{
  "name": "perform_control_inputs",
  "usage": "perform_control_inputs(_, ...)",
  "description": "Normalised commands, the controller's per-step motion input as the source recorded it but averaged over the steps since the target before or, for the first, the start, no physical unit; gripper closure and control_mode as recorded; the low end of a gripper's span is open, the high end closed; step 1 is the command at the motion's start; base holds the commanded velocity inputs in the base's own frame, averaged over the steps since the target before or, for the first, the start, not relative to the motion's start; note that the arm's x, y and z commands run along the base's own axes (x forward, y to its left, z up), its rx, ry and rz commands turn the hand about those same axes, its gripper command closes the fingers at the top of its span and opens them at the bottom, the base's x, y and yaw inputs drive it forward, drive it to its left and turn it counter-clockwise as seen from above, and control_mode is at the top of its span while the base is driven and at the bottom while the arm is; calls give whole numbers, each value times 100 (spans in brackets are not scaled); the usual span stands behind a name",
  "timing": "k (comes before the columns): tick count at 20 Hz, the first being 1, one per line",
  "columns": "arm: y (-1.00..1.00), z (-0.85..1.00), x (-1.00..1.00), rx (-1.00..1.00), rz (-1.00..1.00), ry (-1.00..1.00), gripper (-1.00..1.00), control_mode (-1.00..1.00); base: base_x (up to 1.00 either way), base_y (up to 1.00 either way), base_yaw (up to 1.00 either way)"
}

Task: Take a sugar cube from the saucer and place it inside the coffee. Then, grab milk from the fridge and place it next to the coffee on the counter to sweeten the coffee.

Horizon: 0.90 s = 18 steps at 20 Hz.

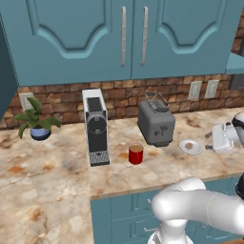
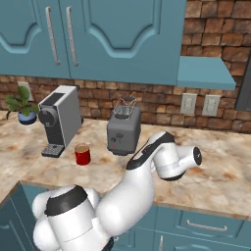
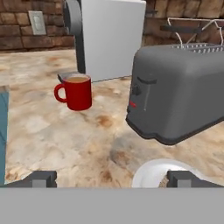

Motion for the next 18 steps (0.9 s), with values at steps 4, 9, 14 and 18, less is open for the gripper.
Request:
perform_control_inputs(4,0,-29,46,0,1,0,-100,-100,0,0,0)
perform_control_inputs(9,0,-44,34,0,3,0,-100,-100,0,0,0)
perform_control_inputs(14,0,-32,35,0,4,0,-100,-100,0,0,0)
perform_control_inputs(18,0,-23,43,0,3,3,-100,-100,0,0,0)
